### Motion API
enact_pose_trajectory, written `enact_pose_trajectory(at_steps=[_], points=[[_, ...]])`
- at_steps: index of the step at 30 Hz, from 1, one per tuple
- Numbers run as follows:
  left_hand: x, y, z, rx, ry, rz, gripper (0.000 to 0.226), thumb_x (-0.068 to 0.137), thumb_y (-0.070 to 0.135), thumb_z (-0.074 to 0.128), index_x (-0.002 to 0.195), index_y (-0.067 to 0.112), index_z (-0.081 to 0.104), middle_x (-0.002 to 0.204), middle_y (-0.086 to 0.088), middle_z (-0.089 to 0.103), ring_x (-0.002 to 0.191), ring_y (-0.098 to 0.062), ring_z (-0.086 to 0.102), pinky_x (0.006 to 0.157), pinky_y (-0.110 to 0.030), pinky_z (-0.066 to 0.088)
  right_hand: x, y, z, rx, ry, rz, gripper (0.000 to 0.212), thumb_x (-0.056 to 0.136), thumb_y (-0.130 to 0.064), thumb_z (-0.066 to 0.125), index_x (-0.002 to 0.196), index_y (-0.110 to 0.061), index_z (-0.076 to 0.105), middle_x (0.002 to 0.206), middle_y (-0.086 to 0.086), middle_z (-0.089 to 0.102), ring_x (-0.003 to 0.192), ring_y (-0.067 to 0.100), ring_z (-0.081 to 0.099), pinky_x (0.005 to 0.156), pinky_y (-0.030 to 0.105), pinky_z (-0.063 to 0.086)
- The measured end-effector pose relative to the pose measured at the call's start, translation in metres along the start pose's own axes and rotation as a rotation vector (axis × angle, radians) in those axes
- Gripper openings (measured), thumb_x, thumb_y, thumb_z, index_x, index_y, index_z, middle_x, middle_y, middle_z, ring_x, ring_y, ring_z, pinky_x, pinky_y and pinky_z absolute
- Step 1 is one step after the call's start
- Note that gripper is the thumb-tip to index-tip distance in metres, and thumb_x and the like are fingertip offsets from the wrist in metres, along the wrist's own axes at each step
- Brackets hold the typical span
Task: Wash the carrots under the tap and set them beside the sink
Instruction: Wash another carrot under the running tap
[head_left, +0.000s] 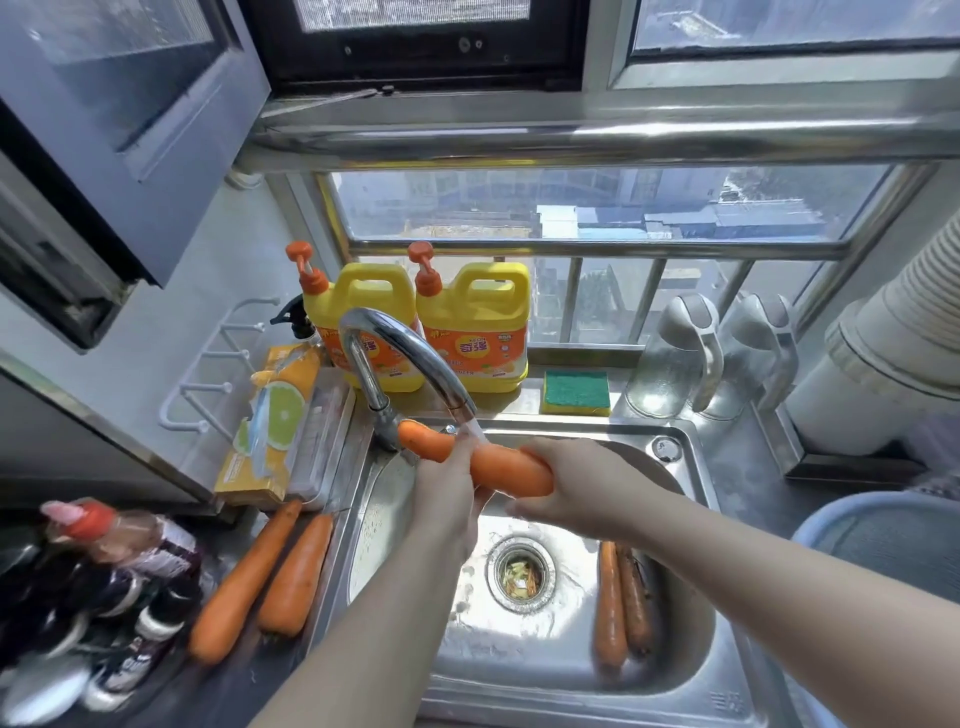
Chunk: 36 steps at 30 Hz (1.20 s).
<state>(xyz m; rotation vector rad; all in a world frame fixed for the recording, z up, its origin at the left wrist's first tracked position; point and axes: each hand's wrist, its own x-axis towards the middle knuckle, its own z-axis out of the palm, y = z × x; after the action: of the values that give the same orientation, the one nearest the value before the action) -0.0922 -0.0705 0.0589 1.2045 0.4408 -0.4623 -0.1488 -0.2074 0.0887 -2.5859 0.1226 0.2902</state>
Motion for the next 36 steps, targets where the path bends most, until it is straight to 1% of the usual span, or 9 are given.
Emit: enact_pose_trajectory(at_steps=[4, 7, 13, 17, 22, 26, 31, 33, 36], points=[[0.002, -0.017, -0.013, 0.036, -0.24, 0.073, 0.075, 0.092, 0.0, 0.067, 0.151, 0.022, 0.027, 0.14, -0.014, 0.058, 0.117, -0.028, 0.066, 0.082, -0.037, 0.06, 0.011, 0.003, 0.003, 0.084, -0.031, 0.028, 0.041, 0.076, -0.053, 0.075, 0.111, -0.035, 0.065, 0.098, -0.01, 0.071, 0.089, 0.016, 0.065, 0.076, 0.033, 0.054], [0.001, -0.023, -0.021, 0.016, -0.303, 0.066, 0.09, 0.089, -0.004, 0.069, 0.154, 0.033, 0.019, 0.142, -0.014, 0.057, 0.117, -0.025, 0.067, 0.083, -0.035, 0.06, 0.016, 0.0, 0.009, 0.094, -0.05, 0.043, 0.032, 0.076, -0.05, 0.073, 0.102, -0.035, 0.063, 0.089, -0.01, 0.069, 0.083, 0.015, 0.065, 0.07, 0.03, 0.052], [0.004, -0.002, -0.024, -0.04, -0.203, 0.099, 0.042, 0.099, 0.017, 0.058, 0.14, 0.013, 0.047, 0.128, -0.012, 0.067, 0.099, -0.021, 0.074, 0.072, -0.034, 0.062, 0.03, -0.011, 0.01, 0.223, -0.049, 0.025, 0.042, 0.076, -0.044, 0.077, 0.114, -0.03, 0.065, 0.097, -0.005, 0.071, 0.086, 0.016, 0.066, 0.076, 0.032, 0.055], [0.006, 0.002, -0.02, -0.065, -0.122, 0.058, 0.035, 0.103, 0.024, 0.053, 0.132, 0.005, 0.053, 0.116, -0.013, 0.071, 0.091, -0.024, 0.073, 0.061, -0.031, 0.059, 0.03, -0.015, 0.01, 0.179, -0.053, 0.004, 0.037, 0.079, -0.042, 0.076, 0.111, -0.03, 0.061, 0.098, -0.005, 0.069, 0.088, 0.016, 0.064, 0.077, 0.032, 0.053], [-0.003, -0.017, -0.014, 0.116, -0.256, -0.015, 0.051, 0.091, 0.0, 0.068, 0.137, 0.008, 0.047, 0.127, -0.017, 0.065, 0.106, -0.028, 0.071, 0.073, -0.033, 0.061, 0.016, -0.007, -0.008, 0.078, -0.253, 0.094, 0.031, 0.079, -0.028, 0.074, 0.105, -0.013, 0.064, 0.084, 0.005, 0.074, 0.072, 0.021, 0.069, 0.066, 0.034, 0.056], [-0.006, -0.027, -0.006, 0.218, -0.152, -0.036, 0.036, 0.098, 0.026, 0.065, 0.127, 0.008, 0.056, 0.12, -0.014, 0.069, 0.107, -0.027, 0.069, 0.079, -0.041, 0.062, 0.005, -0.006, -0.005, 0.001, -0.297, 0.154, 0.032, 0.08, -0.029, 0.071, 0.105, -0.015, 0.055, 0.084, 0.0, 0.064, 0.072, 0.02, 0.063, 0.061, 0.03, 0.051], [0.013, -0.012, -0.015, 0.095, 0.02, 0.001, 0.029, 0.104, 0.027, 0.053, 0.12, 0.004, 0.056, 0.113, -0.017, 0.069, 0.089, -0.027, 0.071, 0.082, -0.046, 0.059, -0.01, 0.001, -0.006, -0.117, -0.322, 0.142, 0.032, 0.076, -0.034, 0.069, 0.102, -0.021, 0.055, 0.087, -0.002, 0.066, 0.083, 0.021, 0.066, 0.071, 0.034, 0.056], [0.016, -0.009, -0.016, 0.045, 0.009, -0.011, 0.024, 0.105, 0.022, 0.05, 0.12, 0.003, 0.053, 0.116, -0.02, 0.067, 0.092, -0.031, 0.07, 0.092, -0.052, 0.056, -0.014, 0.004, -0.007, -0.133, -0.329, 0.152, 0.033, 0.074, -0.035, 0.069, 0.102, -0.022, 0.057, 0.09, -0.001, 0.07, 0.081, 0.02, 0.068, 0.072, 0.036, 0.059], [0.008, -0.011, -0.011, -0.011, -0.102, -0.044, 0.011, 0.105, 0.01, 0.049, 0.115, 0.009, 0.052, 0.122, -0.023, 0.061, 0.099, -0.03, 0.07, 0.087, -0.044, 0.057, -0.015, 0.01, -0.007, -0.156, -0.352, 0.172, 0.033, 0.071, -0.032, 0.071, 0.099, -0.023, 0.056, 0.091, -0.001, 0.071, 0.08, 0.019, 0.069, 0.072, 0.036, 0.059]])
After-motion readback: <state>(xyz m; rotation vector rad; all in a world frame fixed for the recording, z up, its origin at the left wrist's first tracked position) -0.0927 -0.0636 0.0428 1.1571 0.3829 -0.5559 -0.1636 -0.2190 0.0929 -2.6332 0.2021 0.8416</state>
